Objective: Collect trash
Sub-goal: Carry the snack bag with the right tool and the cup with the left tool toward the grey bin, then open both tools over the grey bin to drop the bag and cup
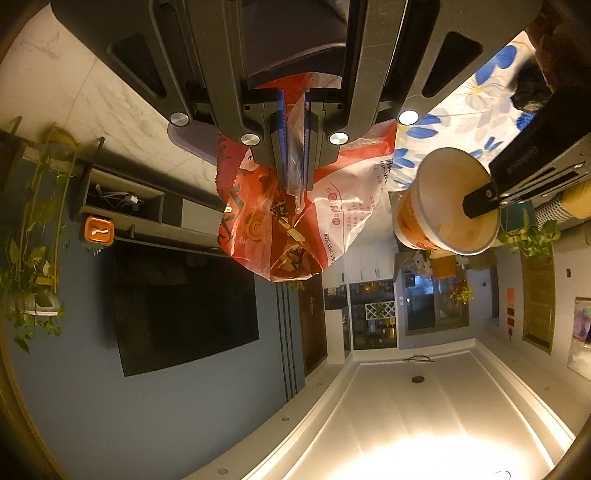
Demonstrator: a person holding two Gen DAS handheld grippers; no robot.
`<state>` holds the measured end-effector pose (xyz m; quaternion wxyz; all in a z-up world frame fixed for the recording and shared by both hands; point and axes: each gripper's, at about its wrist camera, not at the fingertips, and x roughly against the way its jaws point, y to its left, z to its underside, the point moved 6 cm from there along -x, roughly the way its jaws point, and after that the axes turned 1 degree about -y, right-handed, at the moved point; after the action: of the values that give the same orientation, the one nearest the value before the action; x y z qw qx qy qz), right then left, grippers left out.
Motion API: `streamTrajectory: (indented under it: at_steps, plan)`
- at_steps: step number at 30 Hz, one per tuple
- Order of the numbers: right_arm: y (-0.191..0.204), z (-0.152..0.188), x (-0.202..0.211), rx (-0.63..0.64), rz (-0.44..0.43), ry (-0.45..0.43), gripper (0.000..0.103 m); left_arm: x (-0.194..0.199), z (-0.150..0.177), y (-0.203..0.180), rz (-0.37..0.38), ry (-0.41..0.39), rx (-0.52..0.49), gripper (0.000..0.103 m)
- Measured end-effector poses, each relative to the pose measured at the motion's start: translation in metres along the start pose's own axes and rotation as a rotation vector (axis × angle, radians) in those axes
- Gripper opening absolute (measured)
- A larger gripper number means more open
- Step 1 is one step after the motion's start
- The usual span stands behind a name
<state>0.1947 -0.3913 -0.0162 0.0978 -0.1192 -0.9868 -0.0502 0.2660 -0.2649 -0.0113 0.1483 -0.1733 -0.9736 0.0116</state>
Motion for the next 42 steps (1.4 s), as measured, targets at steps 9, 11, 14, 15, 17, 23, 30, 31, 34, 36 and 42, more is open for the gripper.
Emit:
streamTrajectory:
  at_steps: [9, 11, 14, 15, 17, 23, 30, 31, 34, 36, 42]
  plan:
    - [-0.004, 0.008, -0.020, -0.015, 0.002, 0.030, 0.008, -0.032, 0.017, -0.008, 0.040, 0.053, 0.008, 0.002]
    - [-0.004, 0.010, -0.023, -0.017, 0.004, 0.035, 0.008, -0.036, 0.018, -0.011, 0.040, 0.059, 0.007, 0.002]
    - [-0.007, 0.010, -0.029, -0.024, 0.000, 0.042, 0.009, -0.042, 0.021, -0.012, 0.050, 0.075, 0.017, 0.002]
    - [-0.007, 0.011, -0.031, -0.023, 0.001, 0.047, 0.009, -0.046, 0.022, -0.011, 0.054, 0.080, 0.015, 0.002]
    - [-0.007, 0.010, -0.034, -0.024, -0.001, 0.051, 0.009, -0.049, 0.023, -0.011, 0.068, 0.087, 0.015, 0.002]
    - [-0.011, 0.012, -0.041, -0.040, -0.009, 0.062, 0.013, -0.055, 0.028, -0.019, 0.068, 0.107, -0.010, 0.002]
    - [-0.016, 0.011, -0.047, -0.044, -0.026, 0.064, 0.025, -0.062, 0.036, -0.025, 0.111, 0.153, -0.014, 0.002]
    - [-0.017, 0.011, -0.047, -0.051, -0.027, 0.063, 0.029, -0.063, 0.037, -0.025, 0.110, 0.158, -0.017, 0.003]
    - [-0.026, 0.010, -0.043, -0.084, -0.016, 0.059, 0.038, -0.066, 0.042, -0.024, 0.118, 0.174, -0.022, 0.023]
    - [-0.030, 0.009, -0.039, -0.098, -0.003, 0.056, 0.046, -0.064, 0.041, -0.021, 0.109, 0.160, -0.013, 0.040]
    - [-0.024, 0.008, -0.017, -0.076, 0.009, 0.026, 0.072, -0.045, 0.033, -0.009, 0.043, 0.101, -0.017, 0.075]
